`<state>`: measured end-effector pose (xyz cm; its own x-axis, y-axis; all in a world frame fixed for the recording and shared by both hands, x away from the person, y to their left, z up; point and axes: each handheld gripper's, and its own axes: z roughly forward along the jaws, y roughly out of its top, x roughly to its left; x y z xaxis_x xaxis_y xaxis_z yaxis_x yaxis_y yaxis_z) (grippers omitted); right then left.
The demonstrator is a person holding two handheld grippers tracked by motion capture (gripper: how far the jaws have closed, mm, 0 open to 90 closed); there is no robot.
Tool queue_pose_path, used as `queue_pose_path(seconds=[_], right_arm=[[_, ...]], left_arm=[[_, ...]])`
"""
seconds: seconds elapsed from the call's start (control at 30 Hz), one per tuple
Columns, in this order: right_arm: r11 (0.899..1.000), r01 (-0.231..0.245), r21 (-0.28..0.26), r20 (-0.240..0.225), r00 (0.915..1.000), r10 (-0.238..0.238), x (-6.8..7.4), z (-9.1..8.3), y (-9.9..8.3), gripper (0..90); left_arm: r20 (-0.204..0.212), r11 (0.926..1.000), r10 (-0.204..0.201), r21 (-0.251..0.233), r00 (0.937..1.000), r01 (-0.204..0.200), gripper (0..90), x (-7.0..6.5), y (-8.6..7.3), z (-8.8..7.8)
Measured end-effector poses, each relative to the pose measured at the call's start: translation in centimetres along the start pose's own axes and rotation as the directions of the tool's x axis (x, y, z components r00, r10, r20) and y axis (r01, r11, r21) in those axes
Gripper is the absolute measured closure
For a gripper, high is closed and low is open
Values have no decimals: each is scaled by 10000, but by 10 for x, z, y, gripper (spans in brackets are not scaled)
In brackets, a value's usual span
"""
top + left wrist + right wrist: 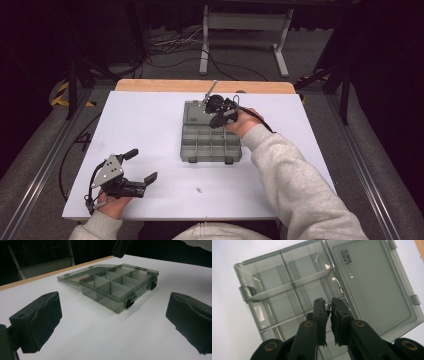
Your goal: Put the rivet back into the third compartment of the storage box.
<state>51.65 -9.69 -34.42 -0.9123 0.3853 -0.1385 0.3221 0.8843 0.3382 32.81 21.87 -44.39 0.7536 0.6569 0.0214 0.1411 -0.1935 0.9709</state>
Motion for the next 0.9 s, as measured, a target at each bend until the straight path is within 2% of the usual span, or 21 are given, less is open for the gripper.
queue_pose_path(seconds=[0.4, 0.9], right_arm=[[9985, -538, 80, -163, 9984, 539, -12, 23, -9, 819], [9959, -721, 543, -400, 9964, 744, -15, 42, -21, 819]], left_arm=[[-16, 10000, -12, -15, 10000, 12, 10, 0, 0, 0], [-7, 10000, -34, -4, 10000, 34, 9, 0, 0, 0]])
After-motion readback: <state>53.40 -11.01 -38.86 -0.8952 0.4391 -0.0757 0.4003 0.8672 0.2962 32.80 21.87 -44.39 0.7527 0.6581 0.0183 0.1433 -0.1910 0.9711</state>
